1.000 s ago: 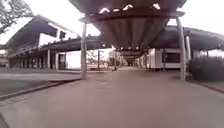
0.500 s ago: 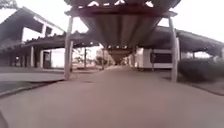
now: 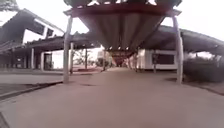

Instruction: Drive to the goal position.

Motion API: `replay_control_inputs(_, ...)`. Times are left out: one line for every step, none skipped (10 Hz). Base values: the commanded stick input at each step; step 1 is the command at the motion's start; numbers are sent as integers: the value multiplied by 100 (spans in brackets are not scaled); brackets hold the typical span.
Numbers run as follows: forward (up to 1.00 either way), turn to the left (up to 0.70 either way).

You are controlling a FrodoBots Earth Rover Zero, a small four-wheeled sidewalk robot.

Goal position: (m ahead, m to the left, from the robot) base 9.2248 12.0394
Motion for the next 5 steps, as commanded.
replay_control_inputs(85, 0)
replay_control_inputs(85, 0)
replay_control_inputs(85, 0)
replay_control_inputs(85, 0)
replay_control_inputs(85, 0)
